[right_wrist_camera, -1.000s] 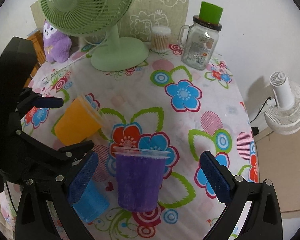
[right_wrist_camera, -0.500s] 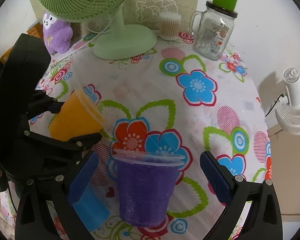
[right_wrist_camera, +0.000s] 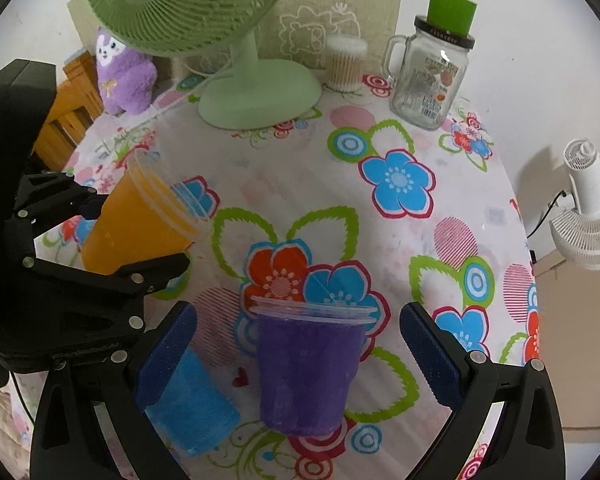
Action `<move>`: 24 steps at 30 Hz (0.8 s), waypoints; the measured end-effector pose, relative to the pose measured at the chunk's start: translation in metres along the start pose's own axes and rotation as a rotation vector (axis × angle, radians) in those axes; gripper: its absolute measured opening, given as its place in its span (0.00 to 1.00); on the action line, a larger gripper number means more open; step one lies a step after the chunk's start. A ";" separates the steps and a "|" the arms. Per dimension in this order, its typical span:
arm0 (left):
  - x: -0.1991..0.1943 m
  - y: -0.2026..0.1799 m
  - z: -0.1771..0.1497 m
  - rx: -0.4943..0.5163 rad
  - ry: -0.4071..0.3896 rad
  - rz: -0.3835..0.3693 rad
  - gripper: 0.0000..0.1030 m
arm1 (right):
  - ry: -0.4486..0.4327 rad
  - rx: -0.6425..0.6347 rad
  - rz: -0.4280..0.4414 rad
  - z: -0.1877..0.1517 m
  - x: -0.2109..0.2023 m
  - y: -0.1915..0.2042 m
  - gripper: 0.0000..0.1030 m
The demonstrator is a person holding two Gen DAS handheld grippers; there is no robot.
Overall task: Flip cup upside down
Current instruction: 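Move the left gripper to the orange cup and close around it, then lift the orange cup with the left gripper off the table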
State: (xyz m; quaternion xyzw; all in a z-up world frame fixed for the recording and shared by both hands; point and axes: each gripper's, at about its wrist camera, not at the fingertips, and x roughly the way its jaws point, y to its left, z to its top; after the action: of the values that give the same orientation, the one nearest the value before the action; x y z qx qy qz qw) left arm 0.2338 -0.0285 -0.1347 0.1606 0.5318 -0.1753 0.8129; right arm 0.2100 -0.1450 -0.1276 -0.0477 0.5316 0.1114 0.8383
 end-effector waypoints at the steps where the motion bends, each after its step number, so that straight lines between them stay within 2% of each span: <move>1: -0.004 -0.001 -0.001 -0.004 -0.004 0.004 0.62 | -0.002 -0.004 0.002 0.001 -0.004 0.001 0.99; 8: -0.042 -0.003 -0.016 -0.103 -0.023 0.034 0.62 | -0.028 -0.030 0.020 -0.003 -0.035 0.007 0.99; 11: -0.053 -0.007 -0.026 -0.166 -0.017 0.078 0.62 | -0.033 -0.045 0.033 -0.010 -0.048 0.010 0.99; 16: -0.067 -0.019 -0.048 -0.272 -0.003 0.085 0.62 | -0.035 -0.097 0.022 -0.023 -0.067 0.014 0.99; 24: -0.079 -0.042 -0.075 -0.414 0.017 0.101 0.62 | -0.043 -0.140 0.052 -0.044 -0.085 0.005 0.99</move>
State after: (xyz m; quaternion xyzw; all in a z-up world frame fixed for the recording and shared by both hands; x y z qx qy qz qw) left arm 0.1246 -0.0234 -0.0933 0.0179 0.5546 -0.0199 0.8317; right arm 0.1347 -0.1601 -0.0695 -0.0900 0.5056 0.1710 0.8409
